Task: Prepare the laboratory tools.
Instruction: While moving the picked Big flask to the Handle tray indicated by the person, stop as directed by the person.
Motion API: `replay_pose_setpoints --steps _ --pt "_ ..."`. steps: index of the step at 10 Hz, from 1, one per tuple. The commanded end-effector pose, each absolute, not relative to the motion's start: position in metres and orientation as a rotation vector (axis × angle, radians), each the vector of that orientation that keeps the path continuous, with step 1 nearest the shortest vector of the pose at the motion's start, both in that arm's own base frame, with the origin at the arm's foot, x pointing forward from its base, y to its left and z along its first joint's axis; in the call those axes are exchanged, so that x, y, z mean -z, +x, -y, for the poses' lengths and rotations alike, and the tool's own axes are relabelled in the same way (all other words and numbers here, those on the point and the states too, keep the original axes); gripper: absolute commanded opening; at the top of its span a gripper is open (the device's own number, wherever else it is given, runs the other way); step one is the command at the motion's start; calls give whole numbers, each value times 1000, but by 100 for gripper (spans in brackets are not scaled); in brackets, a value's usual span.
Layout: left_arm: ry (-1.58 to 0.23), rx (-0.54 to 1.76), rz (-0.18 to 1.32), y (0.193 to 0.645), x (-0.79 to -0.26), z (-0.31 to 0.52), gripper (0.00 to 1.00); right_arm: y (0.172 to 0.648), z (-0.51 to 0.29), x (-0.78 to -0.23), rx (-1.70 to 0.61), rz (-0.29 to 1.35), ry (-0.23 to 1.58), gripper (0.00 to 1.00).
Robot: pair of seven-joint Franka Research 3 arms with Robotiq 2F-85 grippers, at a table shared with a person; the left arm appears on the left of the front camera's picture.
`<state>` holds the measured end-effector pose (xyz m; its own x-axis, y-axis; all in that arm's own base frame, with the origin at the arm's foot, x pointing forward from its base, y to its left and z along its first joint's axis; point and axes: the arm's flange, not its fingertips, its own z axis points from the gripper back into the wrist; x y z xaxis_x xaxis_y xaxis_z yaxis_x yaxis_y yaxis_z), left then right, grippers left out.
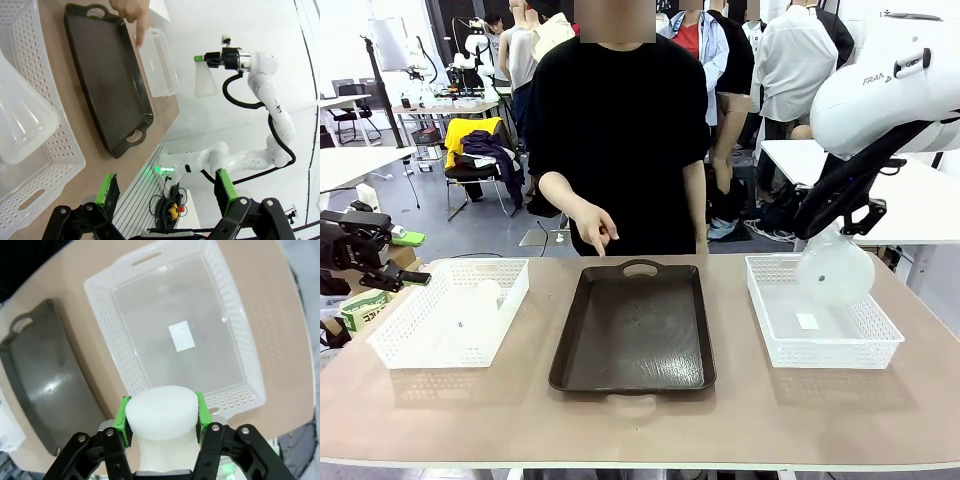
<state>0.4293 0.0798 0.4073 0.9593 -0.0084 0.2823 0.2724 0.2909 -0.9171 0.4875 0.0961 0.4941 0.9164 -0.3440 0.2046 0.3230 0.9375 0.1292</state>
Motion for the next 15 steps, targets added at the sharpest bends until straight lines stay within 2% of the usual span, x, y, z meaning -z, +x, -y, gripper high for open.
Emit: replay_pose_setpoints --steps 1,7,10,15 --pt "-1258 198 237 428 -408 -82 100 488 -96 -483 323 247 50 0" --pt "-1258 198 237 428 -408 -82 100 487 -102 -488 321 227 69 0" --pt "-1258 198 237 428 -408 -82 100 485 -148 -508 258 233 115 0" --pt "-1258 198 237 428 -408 -82 100 481 -275 -522 46 265 96 0"
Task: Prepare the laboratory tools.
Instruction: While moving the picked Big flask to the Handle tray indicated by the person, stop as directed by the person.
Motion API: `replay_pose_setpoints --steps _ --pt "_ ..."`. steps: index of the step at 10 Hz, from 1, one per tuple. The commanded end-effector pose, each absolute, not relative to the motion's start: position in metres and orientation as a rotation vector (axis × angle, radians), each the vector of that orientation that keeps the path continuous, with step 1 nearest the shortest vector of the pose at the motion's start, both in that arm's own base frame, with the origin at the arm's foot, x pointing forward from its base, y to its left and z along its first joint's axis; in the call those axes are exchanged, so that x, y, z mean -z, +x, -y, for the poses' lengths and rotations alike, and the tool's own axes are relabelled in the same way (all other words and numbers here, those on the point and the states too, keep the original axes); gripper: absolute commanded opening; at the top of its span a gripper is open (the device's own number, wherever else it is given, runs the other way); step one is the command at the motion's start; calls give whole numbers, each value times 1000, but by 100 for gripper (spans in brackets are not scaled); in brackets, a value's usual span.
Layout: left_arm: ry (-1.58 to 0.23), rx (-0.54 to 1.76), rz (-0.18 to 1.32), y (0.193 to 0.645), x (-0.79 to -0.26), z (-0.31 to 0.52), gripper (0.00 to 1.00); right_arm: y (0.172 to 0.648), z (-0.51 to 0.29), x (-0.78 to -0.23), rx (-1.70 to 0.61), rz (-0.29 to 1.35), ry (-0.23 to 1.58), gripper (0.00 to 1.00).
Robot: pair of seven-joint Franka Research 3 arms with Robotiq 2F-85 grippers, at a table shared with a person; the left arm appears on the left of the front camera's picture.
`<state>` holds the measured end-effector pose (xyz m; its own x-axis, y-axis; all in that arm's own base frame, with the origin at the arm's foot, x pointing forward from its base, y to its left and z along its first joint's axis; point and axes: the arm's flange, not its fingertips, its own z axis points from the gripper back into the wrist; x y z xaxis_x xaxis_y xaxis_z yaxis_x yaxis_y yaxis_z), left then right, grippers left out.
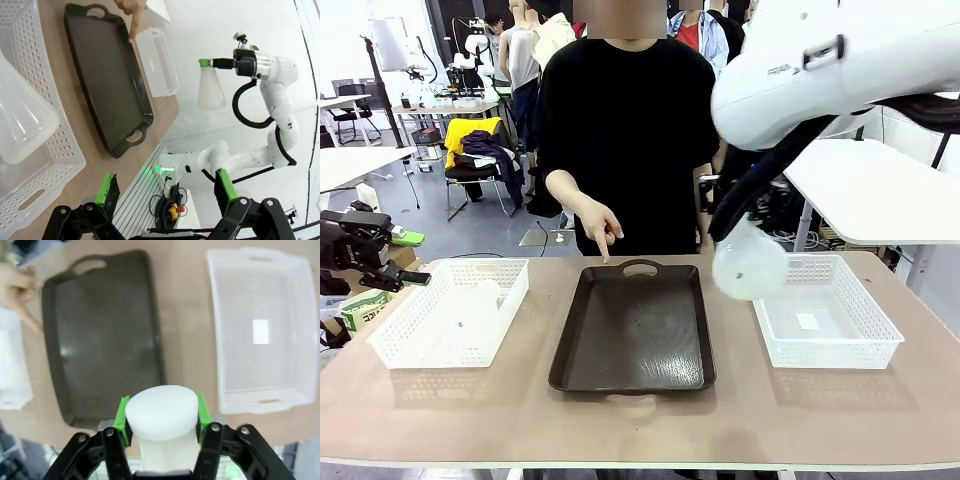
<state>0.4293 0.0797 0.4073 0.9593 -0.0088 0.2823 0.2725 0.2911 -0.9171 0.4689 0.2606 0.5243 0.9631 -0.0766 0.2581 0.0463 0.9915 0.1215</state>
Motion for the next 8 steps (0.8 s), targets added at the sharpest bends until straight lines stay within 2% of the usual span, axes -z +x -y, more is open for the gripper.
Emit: replay_pose_setpoints --steps 1,5,8 --pt "-1258 198 237 428 -408 -82 100 481 -304 -518 6 263 95 0" --pt "-1258 198 237 428 -408 -82 100 484 -390 -495 -71 272 69 0" --pt "-1258 198 237 428 -408 -82 100 494 -418 -447 -119 219 97 0"
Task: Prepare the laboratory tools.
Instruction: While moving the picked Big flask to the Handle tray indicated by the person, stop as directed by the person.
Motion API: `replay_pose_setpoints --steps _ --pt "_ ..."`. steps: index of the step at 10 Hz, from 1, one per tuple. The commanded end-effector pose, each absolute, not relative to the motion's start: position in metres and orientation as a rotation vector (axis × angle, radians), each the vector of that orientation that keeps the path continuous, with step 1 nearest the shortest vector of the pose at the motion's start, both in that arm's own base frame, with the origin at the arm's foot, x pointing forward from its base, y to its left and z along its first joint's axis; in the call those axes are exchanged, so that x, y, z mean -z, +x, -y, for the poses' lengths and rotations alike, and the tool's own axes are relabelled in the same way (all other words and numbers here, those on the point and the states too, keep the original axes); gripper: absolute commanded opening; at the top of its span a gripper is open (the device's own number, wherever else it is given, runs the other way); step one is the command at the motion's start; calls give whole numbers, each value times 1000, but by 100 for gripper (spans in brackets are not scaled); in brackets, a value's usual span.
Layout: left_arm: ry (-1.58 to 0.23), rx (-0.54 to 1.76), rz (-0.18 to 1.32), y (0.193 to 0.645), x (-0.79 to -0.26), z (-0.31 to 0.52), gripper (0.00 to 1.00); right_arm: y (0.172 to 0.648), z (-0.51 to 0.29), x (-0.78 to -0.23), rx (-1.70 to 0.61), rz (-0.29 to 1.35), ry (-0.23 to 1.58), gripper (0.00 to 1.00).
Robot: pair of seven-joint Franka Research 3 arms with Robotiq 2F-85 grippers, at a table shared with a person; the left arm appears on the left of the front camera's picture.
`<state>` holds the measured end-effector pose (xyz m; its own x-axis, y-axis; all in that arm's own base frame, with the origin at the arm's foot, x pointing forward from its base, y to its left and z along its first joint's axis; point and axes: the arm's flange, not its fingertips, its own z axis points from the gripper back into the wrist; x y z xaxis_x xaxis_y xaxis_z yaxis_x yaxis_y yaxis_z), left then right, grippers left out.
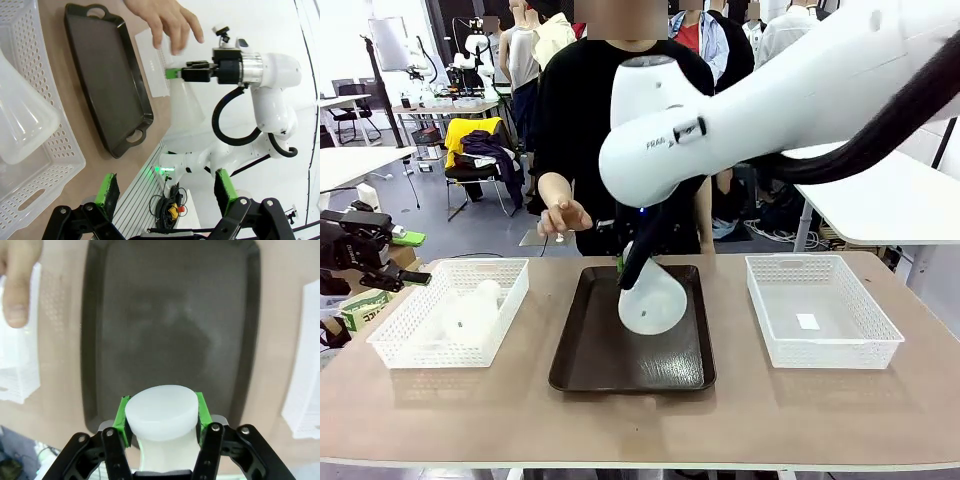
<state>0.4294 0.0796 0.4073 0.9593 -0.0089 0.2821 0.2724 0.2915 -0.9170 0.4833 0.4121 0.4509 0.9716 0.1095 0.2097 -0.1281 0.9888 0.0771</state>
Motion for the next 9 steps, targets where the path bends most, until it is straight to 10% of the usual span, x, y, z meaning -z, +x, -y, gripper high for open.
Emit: replay_pose_setpoints --steps 1,9 --pt "-1258 198 237 428 -408 -82 100 495 -420 -433 -123 206 105 0" --pt "-1258 198 237 428 -408 -82 100 502 -414 -424 -104 211 111 0"
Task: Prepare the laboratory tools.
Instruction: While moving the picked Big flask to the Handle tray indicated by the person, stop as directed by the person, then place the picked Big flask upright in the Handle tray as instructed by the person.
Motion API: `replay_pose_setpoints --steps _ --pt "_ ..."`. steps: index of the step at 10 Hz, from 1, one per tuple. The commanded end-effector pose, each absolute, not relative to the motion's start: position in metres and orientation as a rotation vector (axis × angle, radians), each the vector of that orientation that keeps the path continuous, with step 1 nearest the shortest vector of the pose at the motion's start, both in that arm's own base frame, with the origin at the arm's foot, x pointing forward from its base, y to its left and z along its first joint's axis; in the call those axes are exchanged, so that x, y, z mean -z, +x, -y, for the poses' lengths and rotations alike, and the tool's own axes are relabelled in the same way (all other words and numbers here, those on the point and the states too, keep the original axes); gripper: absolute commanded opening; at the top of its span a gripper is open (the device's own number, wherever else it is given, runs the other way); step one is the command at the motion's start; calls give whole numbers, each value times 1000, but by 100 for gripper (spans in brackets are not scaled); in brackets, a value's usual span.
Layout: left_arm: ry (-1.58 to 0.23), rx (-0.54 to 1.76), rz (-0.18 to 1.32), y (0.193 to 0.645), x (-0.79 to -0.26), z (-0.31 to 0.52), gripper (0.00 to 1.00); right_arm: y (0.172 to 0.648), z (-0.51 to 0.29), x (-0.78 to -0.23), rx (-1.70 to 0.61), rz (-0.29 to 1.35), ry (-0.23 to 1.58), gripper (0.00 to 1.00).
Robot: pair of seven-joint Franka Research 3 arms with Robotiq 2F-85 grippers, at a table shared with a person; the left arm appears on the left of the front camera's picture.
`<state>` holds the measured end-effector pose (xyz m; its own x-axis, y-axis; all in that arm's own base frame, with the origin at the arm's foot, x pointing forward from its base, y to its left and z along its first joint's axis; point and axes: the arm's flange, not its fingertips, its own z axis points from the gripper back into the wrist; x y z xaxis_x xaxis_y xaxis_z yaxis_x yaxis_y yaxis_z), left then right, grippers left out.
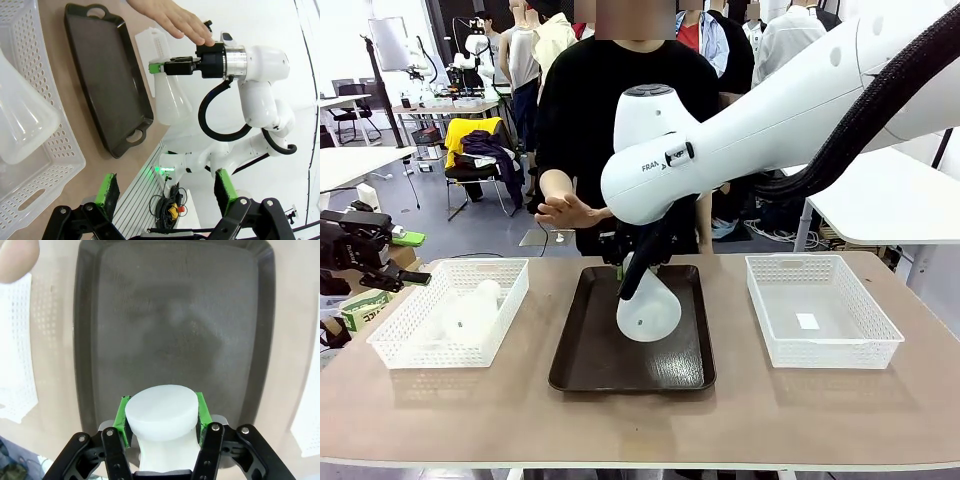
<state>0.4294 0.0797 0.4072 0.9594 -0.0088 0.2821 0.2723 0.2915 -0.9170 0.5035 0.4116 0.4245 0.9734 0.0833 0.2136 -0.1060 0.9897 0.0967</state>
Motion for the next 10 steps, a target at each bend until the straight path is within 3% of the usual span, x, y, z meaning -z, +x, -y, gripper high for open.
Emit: replay_pose_setpoints --steps 1,10 --pt "-1258 198 237 428 -408 -82 100 502 -414 -424 -104 211 111 0" --pt "-1258 198 237 428 -408 -82 100 502 -414 -424 -104 211 111 0"
